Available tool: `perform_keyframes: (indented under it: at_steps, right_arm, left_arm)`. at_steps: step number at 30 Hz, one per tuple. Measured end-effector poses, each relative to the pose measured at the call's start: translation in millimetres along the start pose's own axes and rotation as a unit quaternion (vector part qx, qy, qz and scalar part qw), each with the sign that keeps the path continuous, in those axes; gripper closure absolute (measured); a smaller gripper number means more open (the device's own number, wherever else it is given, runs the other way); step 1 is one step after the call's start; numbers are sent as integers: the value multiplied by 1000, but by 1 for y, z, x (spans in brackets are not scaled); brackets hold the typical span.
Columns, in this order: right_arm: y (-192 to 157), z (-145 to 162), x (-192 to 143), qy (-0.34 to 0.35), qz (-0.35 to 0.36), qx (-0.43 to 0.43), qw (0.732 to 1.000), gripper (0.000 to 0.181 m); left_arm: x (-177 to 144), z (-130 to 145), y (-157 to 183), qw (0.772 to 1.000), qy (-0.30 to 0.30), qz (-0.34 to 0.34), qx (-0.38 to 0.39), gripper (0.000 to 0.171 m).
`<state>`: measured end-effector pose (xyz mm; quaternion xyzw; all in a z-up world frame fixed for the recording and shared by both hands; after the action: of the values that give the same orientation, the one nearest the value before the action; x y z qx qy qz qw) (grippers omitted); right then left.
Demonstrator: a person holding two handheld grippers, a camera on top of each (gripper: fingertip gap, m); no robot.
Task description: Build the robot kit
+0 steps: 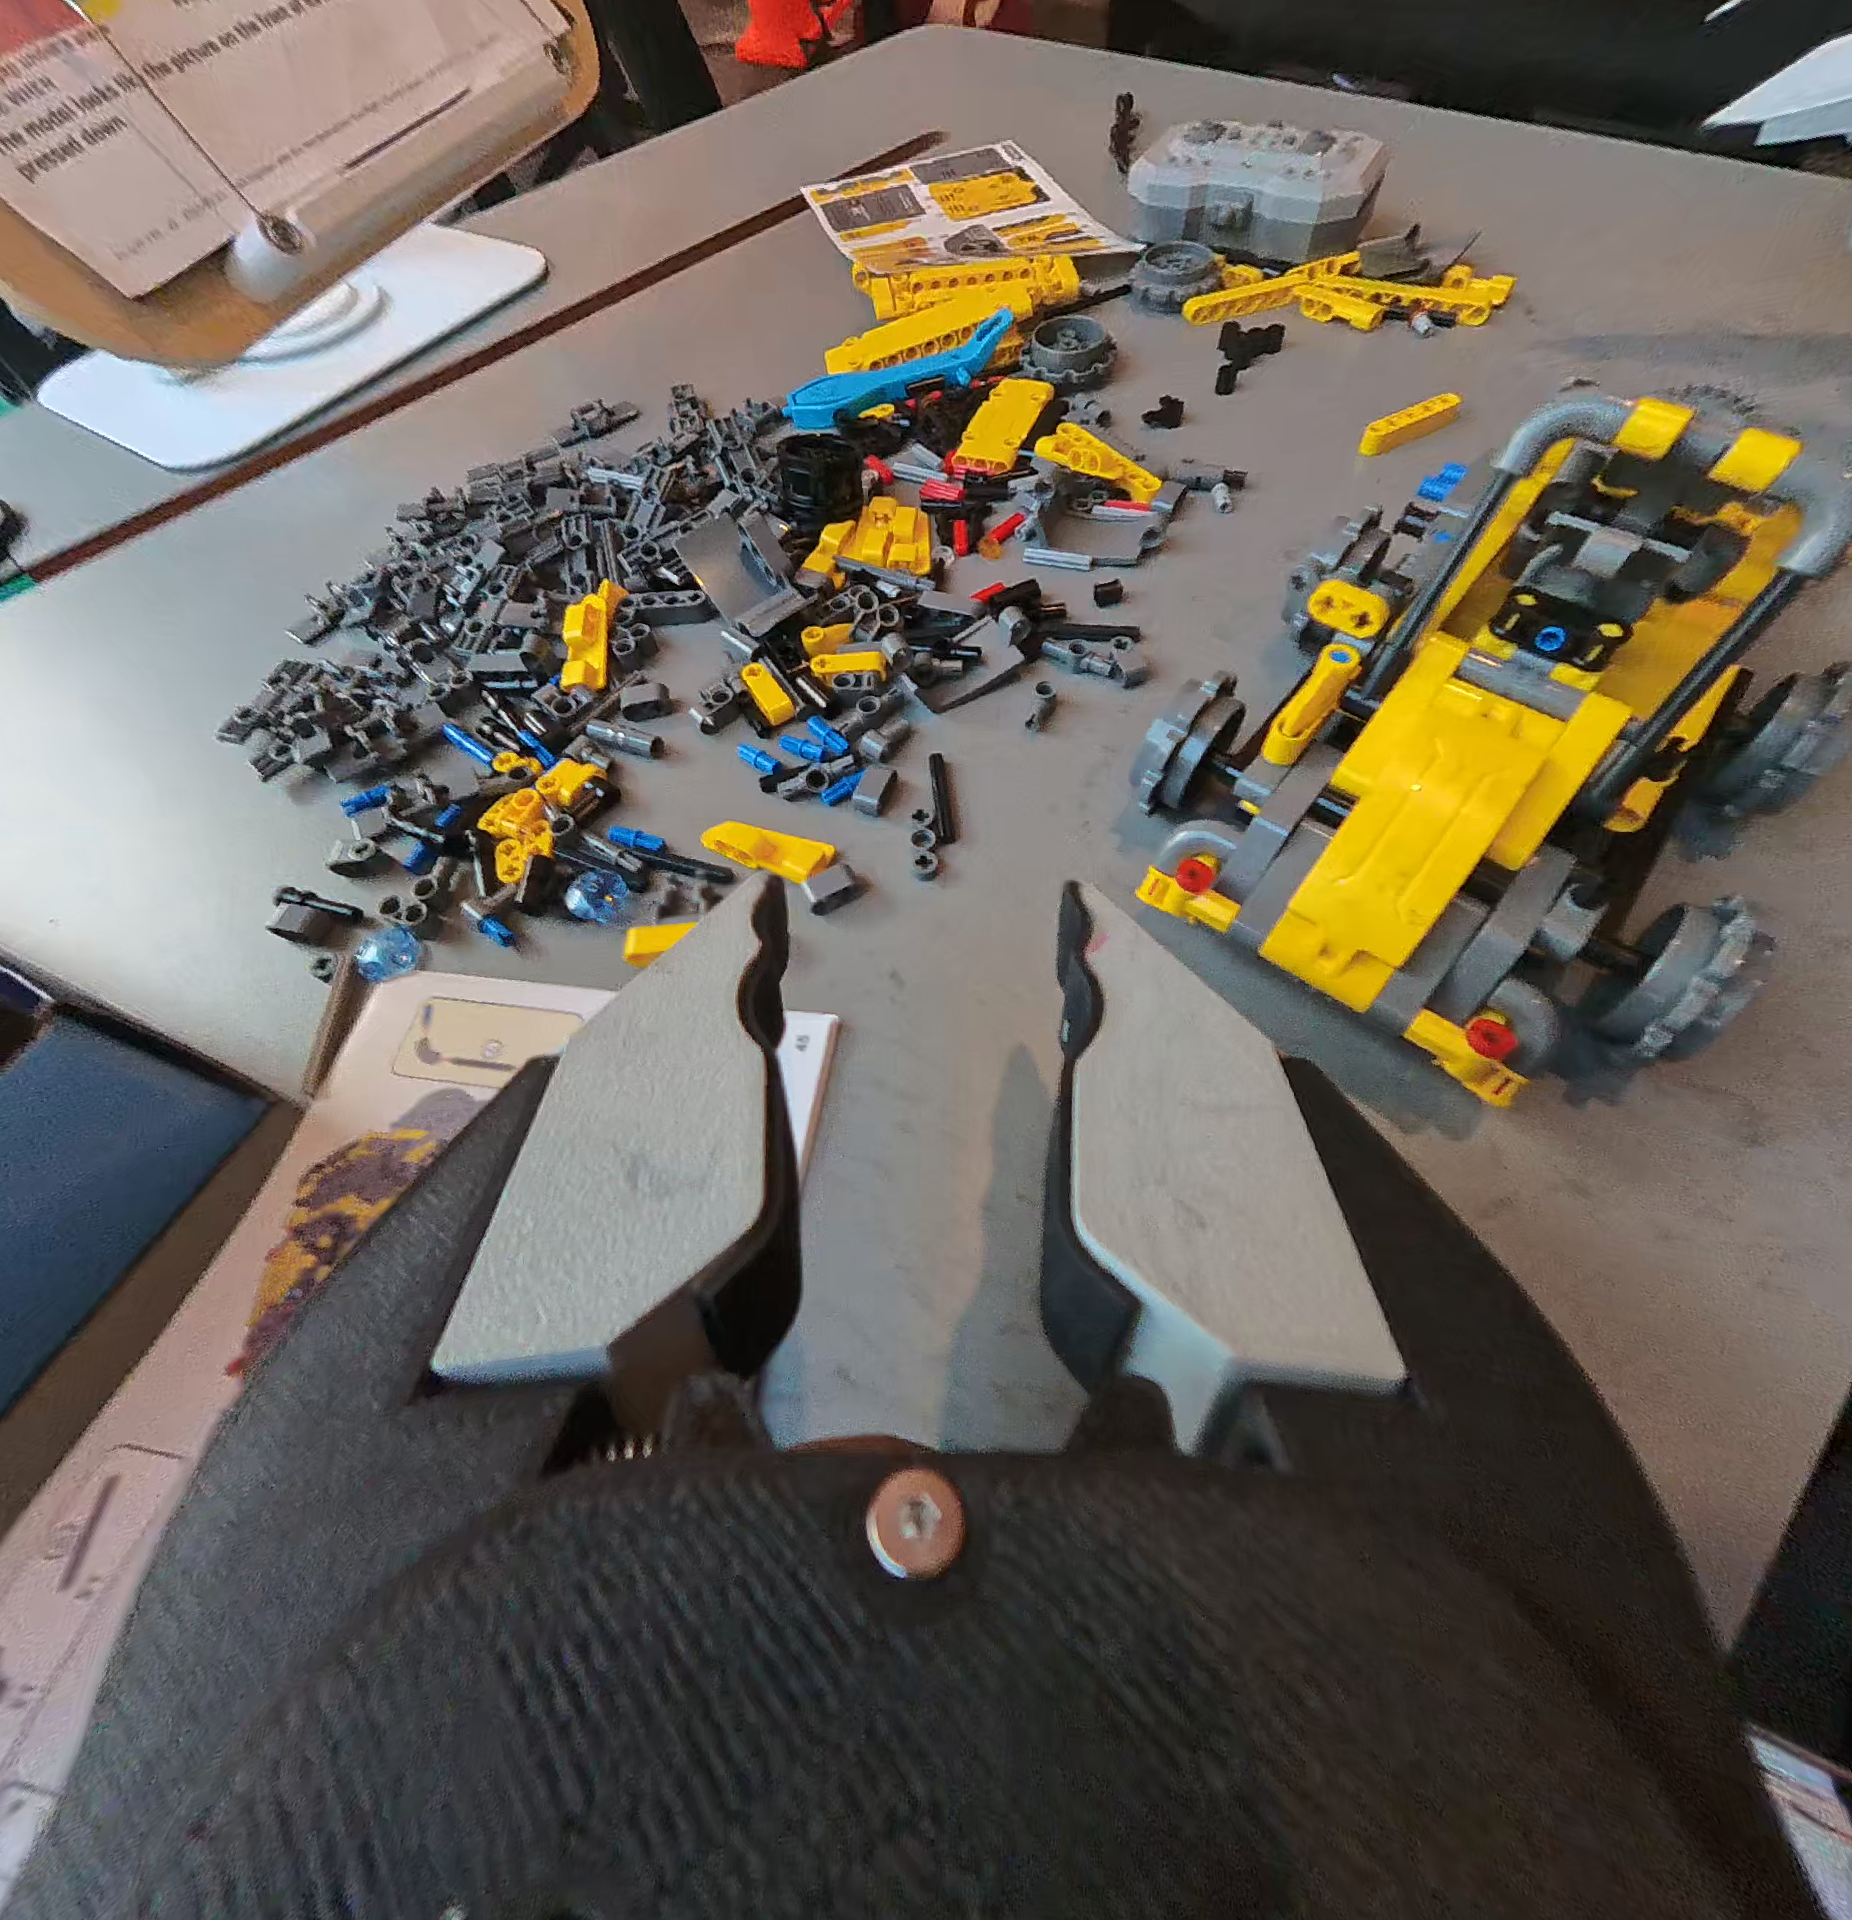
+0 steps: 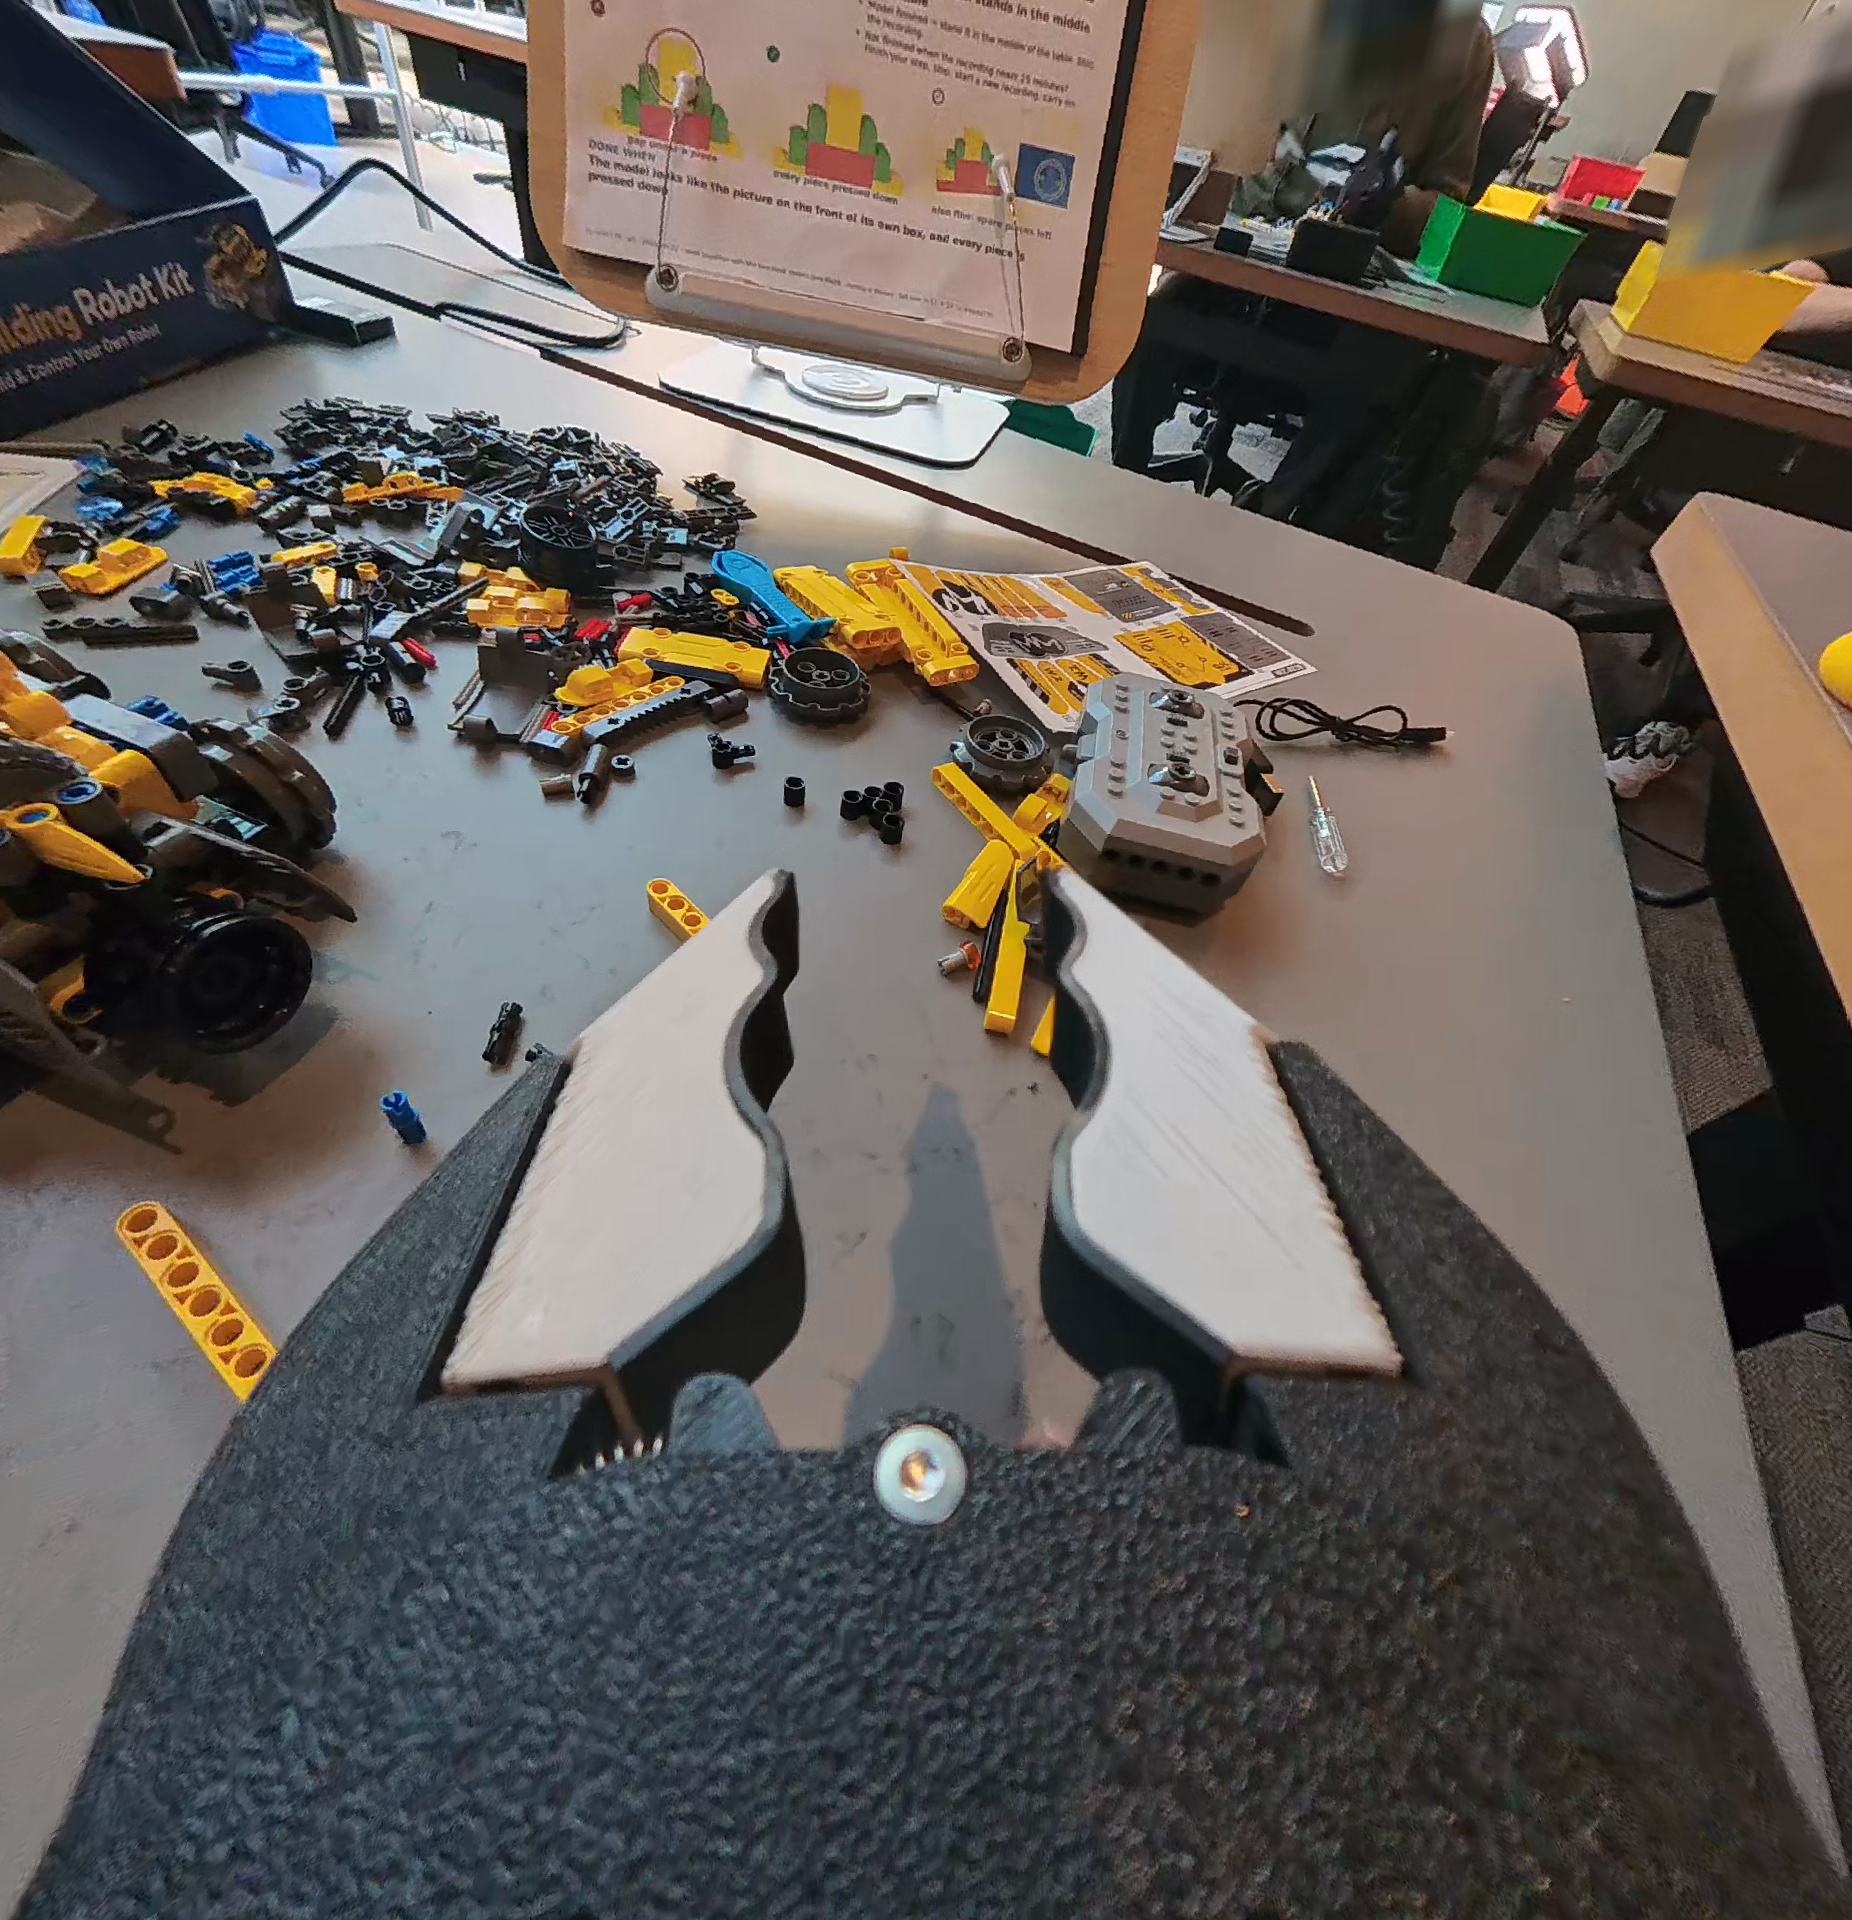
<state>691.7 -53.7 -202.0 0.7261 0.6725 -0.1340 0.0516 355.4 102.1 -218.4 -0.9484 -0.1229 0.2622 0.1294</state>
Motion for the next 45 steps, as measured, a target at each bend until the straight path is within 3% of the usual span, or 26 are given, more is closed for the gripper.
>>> perform_keyframes:
  at_steps: [15,21,30,45]
  right_arm:
    - [-16,3,6,-12,-36,-25,999,130]
    - [-25,7,18,-40,-79,-8,996,129]
    - [-14,2,20,-32,-79,18,996,128]
    - [-38,-8,9,9,-128,-17,992,129]
  left_arm:
    - [-3,-1,-3,997,59,-8,-50,123]
    - [-2,-3,-1,995,72,30,-66,127]
    - [-1,-4,4,994,76,53,-58,137]
    - [-3,-5,-1,997,72,0,-36,132]
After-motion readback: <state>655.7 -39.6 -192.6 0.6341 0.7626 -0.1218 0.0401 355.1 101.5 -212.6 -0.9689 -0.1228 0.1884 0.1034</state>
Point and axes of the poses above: each gripper's, where its closed fingertips meet, x out along the fingers, z out of its underside, y = z × x across the jaws, the point moved 2 cm from there along -x, back along the fingers, and after that the axes turned 15 degrees about x, right-handed, at the moved point
